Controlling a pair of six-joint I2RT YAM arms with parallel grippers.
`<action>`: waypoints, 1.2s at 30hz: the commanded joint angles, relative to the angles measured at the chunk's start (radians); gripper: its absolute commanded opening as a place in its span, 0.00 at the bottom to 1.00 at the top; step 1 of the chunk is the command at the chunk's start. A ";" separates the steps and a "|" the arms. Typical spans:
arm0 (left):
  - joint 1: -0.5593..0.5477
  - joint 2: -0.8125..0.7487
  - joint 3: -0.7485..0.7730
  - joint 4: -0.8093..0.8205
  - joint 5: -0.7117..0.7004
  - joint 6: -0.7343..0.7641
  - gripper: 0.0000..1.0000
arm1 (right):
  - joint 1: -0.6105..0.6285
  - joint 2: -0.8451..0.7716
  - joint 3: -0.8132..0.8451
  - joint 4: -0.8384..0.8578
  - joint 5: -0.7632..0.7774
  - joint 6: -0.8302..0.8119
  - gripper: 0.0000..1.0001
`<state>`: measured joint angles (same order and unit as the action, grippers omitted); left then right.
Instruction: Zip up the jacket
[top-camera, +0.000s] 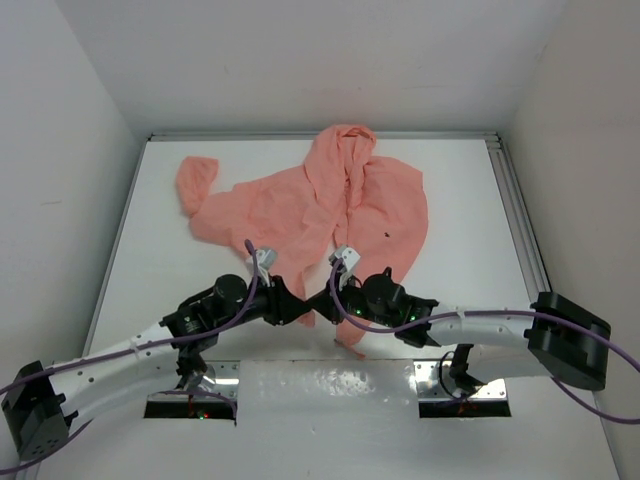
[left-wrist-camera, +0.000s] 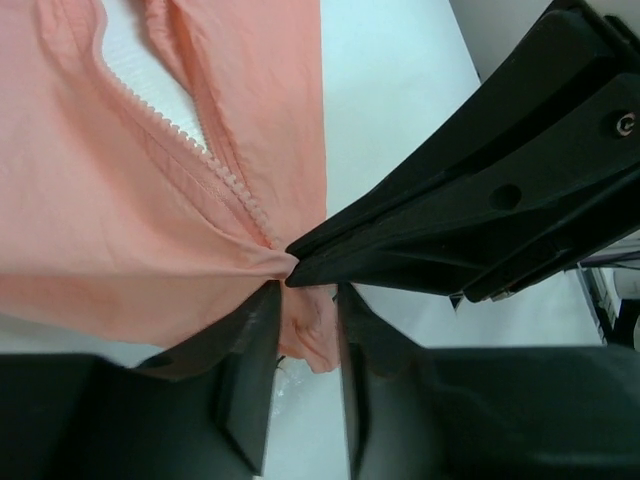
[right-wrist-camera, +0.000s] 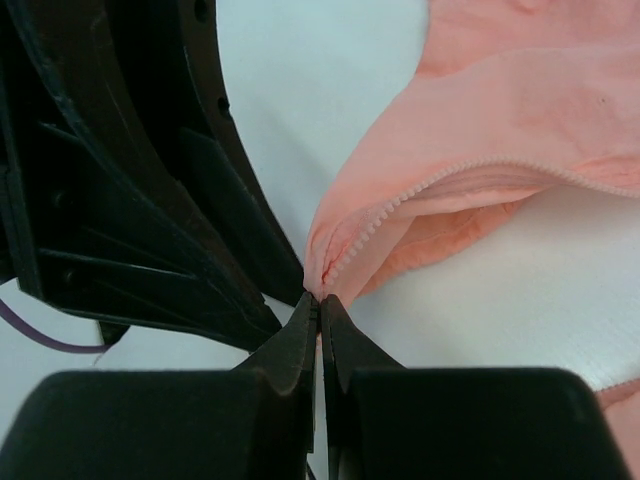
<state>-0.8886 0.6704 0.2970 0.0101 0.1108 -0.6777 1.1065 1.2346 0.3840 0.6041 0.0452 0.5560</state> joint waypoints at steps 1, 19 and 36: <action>0.005 0.021 -0.010 0.080 0.047 0.017 0.24 | -0.010 -0.023 0.044 0.011 -0.039 -0.007 0.00; 0.005 0.097 -0.007 0.087 0.096 0.033 0.28 | -0.028 -0.038 0.053 0.011 -0.033 -0.018 0.00; 0.007 0.092 -0.025 0.162 0.037 0.024 0.00 | -0.031 -0.032 0.104 -0.081 -0.012 -0.021 0.00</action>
<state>-0.8886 0.7807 0.2806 0.0994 0.1852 -0.6590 1.0809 1.2182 0.4175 0.5400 0.0246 0.5488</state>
